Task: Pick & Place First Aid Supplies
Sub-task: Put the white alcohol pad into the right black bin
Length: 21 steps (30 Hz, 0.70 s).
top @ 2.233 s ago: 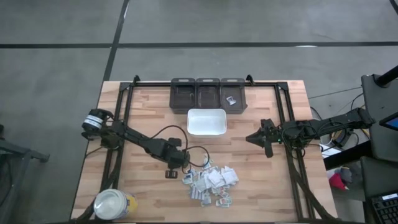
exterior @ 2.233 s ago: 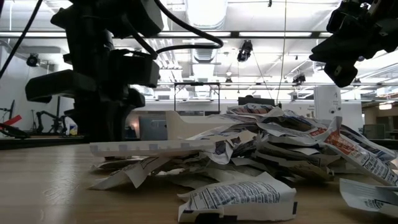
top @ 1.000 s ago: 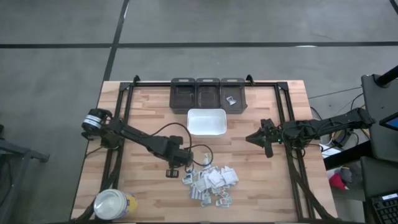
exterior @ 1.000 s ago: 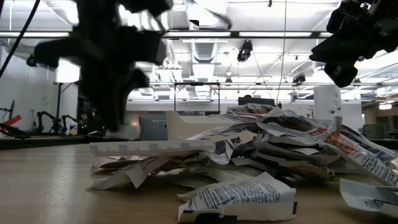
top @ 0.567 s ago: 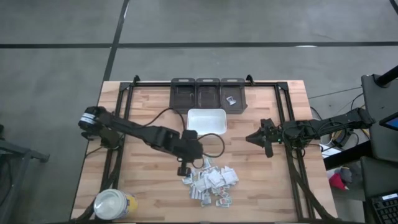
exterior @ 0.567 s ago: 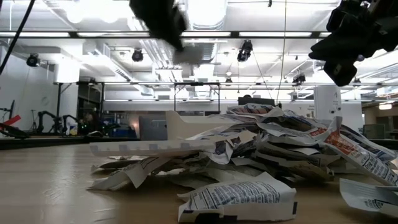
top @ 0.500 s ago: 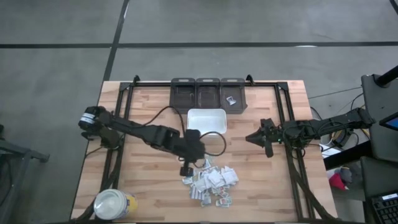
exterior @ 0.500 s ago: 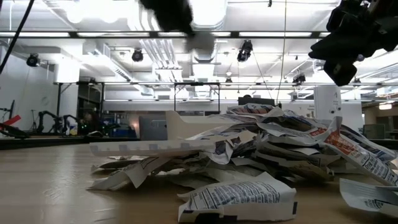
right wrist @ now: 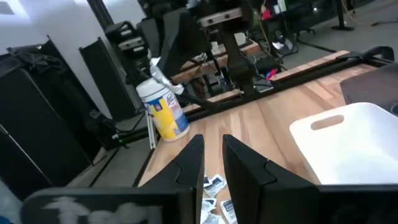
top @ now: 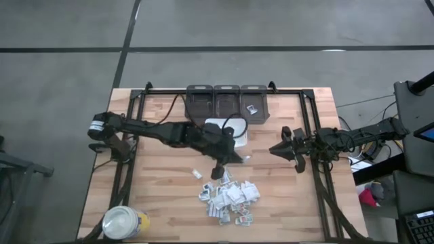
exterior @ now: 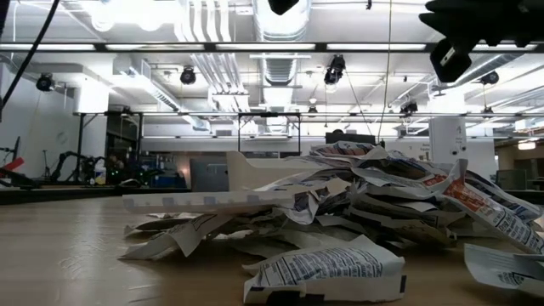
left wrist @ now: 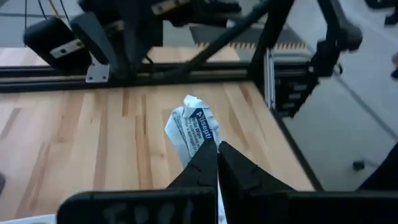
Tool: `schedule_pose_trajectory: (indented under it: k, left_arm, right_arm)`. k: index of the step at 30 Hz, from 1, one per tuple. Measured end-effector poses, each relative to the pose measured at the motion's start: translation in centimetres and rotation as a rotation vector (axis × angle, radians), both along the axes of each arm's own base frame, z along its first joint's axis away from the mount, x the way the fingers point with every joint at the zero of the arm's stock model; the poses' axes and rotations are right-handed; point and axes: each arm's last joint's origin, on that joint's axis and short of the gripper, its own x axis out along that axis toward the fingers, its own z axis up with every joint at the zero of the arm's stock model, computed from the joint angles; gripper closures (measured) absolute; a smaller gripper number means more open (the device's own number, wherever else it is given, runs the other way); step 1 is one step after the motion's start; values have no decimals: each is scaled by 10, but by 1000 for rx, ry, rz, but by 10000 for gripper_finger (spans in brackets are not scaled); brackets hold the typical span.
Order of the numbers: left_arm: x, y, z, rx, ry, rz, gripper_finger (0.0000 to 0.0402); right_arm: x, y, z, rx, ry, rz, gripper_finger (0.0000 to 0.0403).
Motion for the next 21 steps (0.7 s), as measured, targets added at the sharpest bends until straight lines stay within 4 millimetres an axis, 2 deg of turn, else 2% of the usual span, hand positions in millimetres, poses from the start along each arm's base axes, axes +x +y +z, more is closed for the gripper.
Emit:
schedule_pose_trajectory:
  k: [8, 15, 21]
  left_arm:
    - [5, 19, 7, -115, -66, 20, 401]
    - [6, 32, 10, -195, -73, 3, 401]
    - [5, 40, 9, -228, -52, -7, 401]
  right_arm:
    - [12, 3, 26, -94, -23, 5, 293]
    - [35, 7, 50, -265, 45, 7, 242]
    - [49, 9, 66, -335, 149, -32, 213]
